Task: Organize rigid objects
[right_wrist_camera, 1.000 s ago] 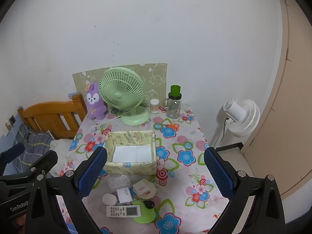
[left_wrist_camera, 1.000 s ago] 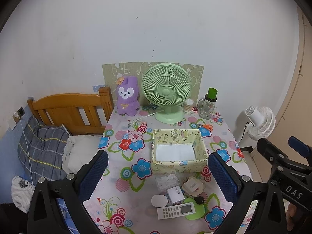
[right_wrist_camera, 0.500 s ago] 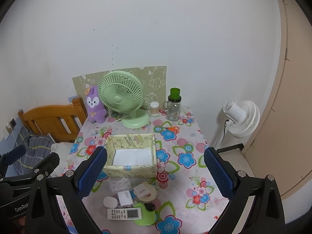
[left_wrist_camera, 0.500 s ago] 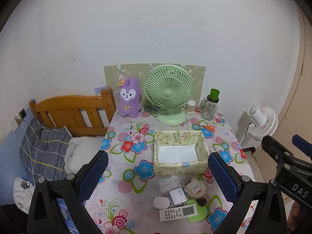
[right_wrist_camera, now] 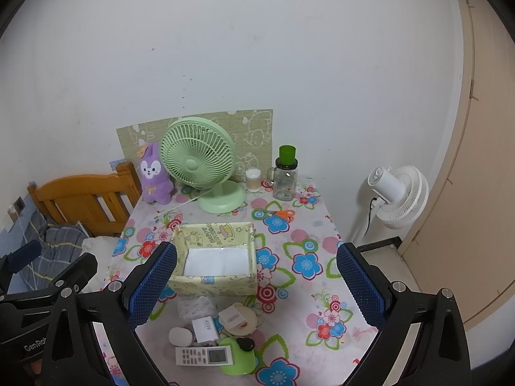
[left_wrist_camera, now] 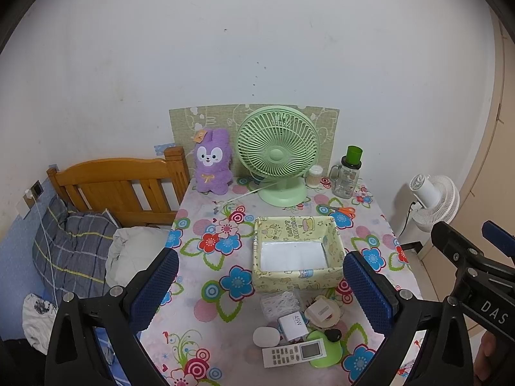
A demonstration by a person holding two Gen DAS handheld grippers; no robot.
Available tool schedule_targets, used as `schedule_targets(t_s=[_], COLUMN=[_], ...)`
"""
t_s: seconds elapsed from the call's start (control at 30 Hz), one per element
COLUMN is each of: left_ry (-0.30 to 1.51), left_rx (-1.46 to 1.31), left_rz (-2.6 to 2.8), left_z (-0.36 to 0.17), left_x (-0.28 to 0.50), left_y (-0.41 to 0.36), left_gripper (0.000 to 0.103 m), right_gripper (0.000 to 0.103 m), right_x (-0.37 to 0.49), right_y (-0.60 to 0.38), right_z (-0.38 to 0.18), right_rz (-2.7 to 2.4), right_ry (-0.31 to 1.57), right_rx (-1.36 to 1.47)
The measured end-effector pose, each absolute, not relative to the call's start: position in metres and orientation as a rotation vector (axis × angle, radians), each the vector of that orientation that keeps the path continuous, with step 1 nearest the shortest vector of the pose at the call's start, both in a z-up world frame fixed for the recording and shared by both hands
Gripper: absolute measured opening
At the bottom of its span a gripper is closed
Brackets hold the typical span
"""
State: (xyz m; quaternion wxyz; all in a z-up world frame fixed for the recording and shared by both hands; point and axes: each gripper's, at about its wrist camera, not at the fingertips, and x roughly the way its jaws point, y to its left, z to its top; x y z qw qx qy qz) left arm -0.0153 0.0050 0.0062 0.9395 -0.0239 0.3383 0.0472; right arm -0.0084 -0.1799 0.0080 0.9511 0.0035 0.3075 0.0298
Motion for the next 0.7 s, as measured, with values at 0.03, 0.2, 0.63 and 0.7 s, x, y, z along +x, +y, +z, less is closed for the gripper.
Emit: schedule_targets(t_s=[0.03, 0.2, 0.63, 0.7], left_ry=[0.690, 0.686, 0.680, 0.682], left_rx=[-0.049, -0.053, -0.045, -0.046], left_rz=[0.097, 0.106, 0.099, 0.099], left_z=[0.0061, 0.0054, 0.0044, 0.0042], left_x=[-0.0147, -0.0135, -0.0118, -0.0111], left_y=[0.0045, 0.0054, 0.0040, 0.0031], left_gripper=[0.103, 0.103, 0.103, 0.103], right_gripper=[0.101, 0.101, 0.101, 0.101], right_x=[-0.0079, -0.0060, -0.0060, -0.0064], right_y=[-0.1797, -0.1764, -0.1752, -0.1750], right_z=[0.0081, 0.0064, 0.0070, 0.0071], right_rz=[0.059, 0.060, 0.049, 0.049], right_ry=[0.623, 0.623, 0.615, 0.614], right_rx=[0.003, 0.000, -0.008, -0.007])
